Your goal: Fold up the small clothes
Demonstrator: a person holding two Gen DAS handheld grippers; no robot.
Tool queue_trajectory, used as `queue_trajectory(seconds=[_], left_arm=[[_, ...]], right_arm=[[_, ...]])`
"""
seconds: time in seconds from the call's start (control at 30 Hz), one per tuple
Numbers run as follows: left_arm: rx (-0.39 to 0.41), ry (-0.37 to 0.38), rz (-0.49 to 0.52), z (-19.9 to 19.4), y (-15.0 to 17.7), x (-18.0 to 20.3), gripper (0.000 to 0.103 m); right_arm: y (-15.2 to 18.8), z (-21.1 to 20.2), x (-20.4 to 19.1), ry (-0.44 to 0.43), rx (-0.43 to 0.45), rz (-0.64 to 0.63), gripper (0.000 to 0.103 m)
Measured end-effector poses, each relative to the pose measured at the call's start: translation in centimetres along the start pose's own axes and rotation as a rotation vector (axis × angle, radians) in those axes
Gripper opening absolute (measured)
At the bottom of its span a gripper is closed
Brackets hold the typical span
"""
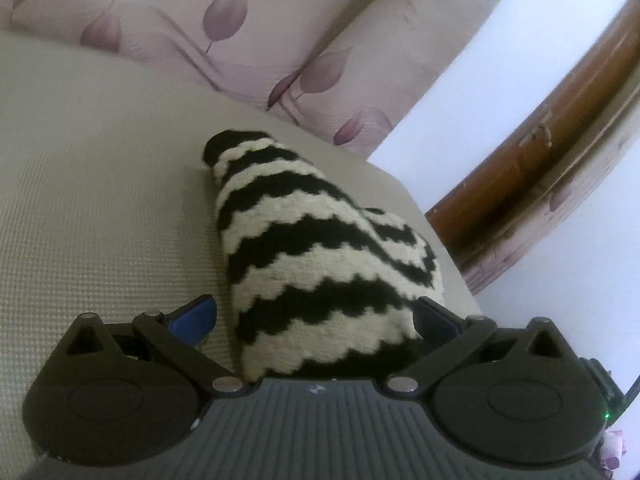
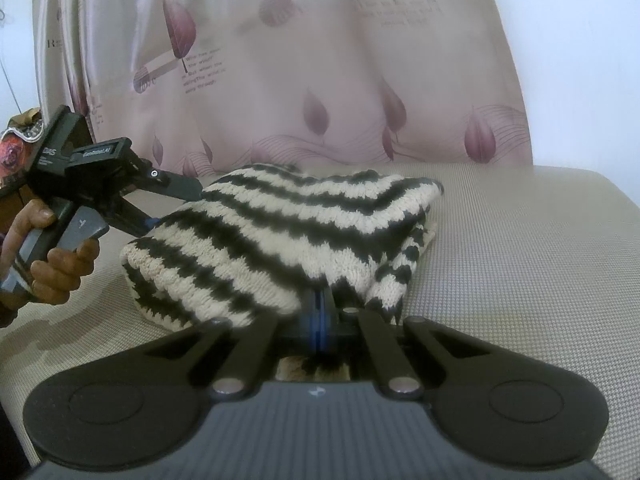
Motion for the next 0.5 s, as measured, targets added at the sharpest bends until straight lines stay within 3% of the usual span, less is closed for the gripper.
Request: queue_trajectory(seconds=[0.17, 0.3, 0.37, 0.43, 0.5], left_arm=[[-0.066, 0.079, -0.067, 2.4, 0.4, -0.7, 0.101], [-0.058, 0.114, -0.093, 3.7, -0.4, -0.5, 0.101], [-0.049, 0.089, -0.064, 4.5, -0.5, -0.2, 0.093], [-0.042, 0.016, 0.023, 4.6, -0.4, 0.3, 0.083], [-0.029, -0.011, 0.052, 4.5, -0.3, 0.4, 0.080]], right_arm=[[0.0, 0.0, 0.0, 0.002, 0.001, -0.002, 0.001], [0.0, 0.0, 0.0, 0.003, 0.001, -0.003, 0.001], [0.0, 0.0, 0.0, 0.003, 0.001, -0.004, 0.001], [0.0, 0.0, 0.0, 0.003, 0.001, -0.002, 0.001], [0.0, 0.0, -0.1, 0.004, 0.002, -0.003, 0.001]])
Point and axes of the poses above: each gripper's, at about its wrist camera, not at the fingertips, and z roughly the way its jaws point, x to its right, y to its underside, the point moved 9 cm from there along z, roughly the way its jaws point, and after that the axes turned 5 degrees about z, right-handed, at the moved point
